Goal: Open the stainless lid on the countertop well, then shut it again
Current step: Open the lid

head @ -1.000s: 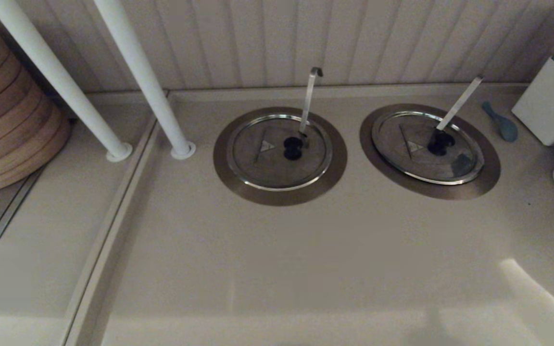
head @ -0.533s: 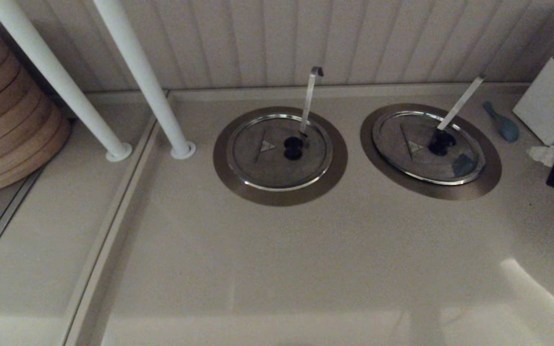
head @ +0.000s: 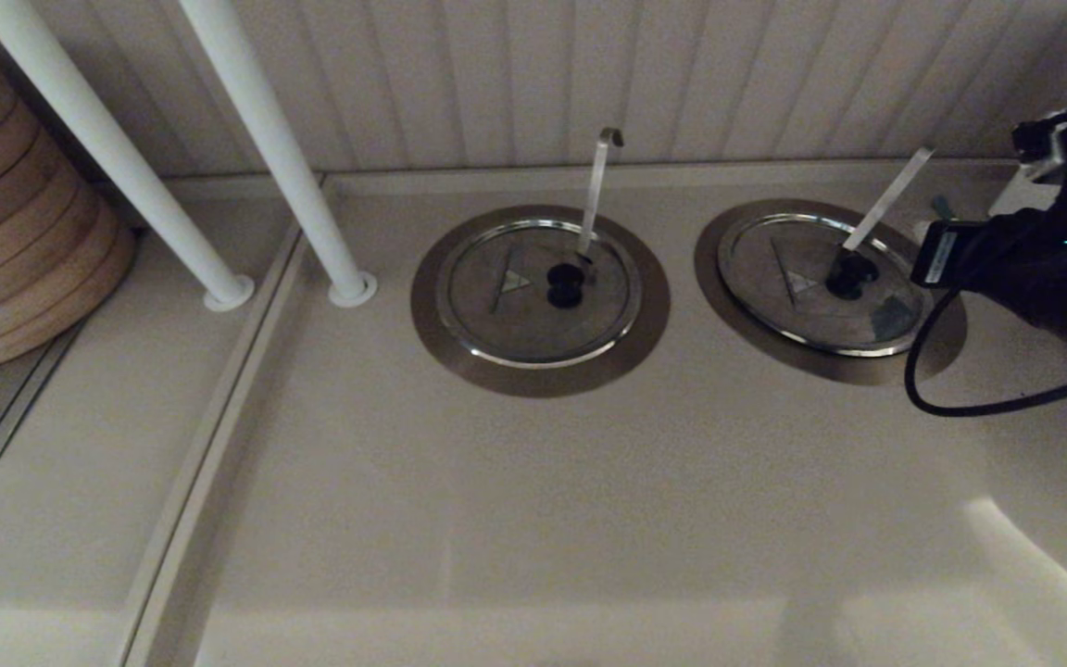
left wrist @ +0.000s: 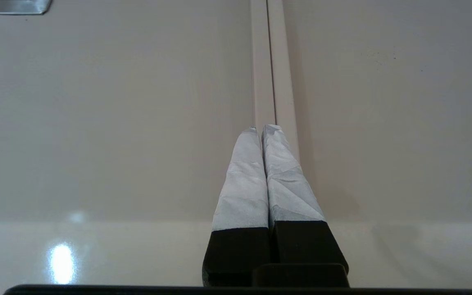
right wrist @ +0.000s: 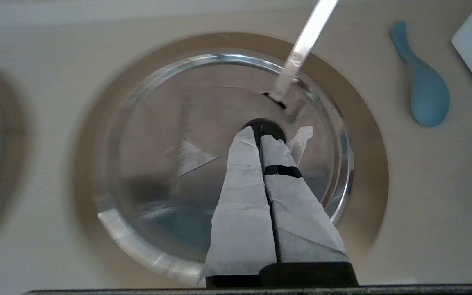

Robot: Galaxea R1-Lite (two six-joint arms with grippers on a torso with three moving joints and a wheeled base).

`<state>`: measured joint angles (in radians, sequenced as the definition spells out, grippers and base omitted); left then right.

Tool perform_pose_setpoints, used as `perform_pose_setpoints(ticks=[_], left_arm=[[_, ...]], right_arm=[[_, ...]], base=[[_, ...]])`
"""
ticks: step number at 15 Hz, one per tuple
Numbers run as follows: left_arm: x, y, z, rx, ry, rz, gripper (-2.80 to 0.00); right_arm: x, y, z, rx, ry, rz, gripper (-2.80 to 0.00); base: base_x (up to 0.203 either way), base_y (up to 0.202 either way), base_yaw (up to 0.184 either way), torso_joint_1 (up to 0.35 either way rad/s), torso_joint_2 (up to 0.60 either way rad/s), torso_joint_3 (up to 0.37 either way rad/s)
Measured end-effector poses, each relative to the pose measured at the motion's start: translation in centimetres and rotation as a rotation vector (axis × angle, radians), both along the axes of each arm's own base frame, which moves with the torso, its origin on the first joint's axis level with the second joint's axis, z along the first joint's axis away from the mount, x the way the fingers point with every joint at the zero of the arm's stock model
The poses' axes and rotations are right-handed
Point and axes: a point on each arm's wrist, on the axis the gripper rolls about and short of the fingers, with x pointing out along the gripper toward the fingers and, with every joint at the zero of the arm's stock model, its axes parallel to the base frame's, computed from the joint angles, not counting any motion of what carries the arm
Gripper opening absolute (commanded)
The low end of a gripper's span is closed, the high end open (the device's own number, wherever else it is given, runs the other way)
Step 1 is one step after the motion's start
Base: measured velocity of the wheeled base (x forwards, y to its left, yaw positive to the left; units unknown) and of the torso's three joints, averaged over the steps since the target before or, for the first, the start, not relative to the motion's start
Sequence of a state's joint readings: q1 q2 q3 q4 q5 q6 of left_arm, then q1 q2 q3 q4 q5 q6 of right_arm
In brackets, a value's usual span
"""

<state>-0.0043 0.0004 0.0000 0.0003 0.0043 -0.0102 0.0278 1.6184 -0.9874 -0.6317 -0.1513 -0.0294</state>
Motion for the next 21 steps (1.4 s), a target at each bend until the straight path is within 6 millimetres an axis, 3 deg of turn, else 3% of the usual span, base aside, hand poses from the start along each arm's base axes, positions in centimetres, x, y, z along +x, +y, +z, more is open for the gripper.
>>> perform_pose_setpoints(ticks=[5,6,14,21], left_arm=[[0.0,0.0,0.0,0.000,0.000,0.000,-2.80],[0.0,0.0,0.0,0.000,0.000,0.000,-2.80],[0.0,0.0,0.0,0.000,0.000,0.000,-2.80],[0.0,0.0,0.0,0.000,0.000,0.000,-2.80]], right_arm=[[5.5,-0.8,-3.8,-0.013,0.091,-0.040,-2.80],[5.9,-1.0,-4.2,-0.008,0.098,-0.043,0.00],[4.5,-1.4,-1.8,0.011,0.030,-0.051,0.00],[7.2,-2.7,-4.9,0.124,0.059,0.007,0.00]], base=[[0.000,0.000,0.000,0.000,0.00,0.000],[0.000,0.000,0.000,0.000,0.00,0.000],[0.000,0.000,0.000,0.000,0.00,0.000],[0.000,0.000,0.000,0.000,0.00,0.000]])
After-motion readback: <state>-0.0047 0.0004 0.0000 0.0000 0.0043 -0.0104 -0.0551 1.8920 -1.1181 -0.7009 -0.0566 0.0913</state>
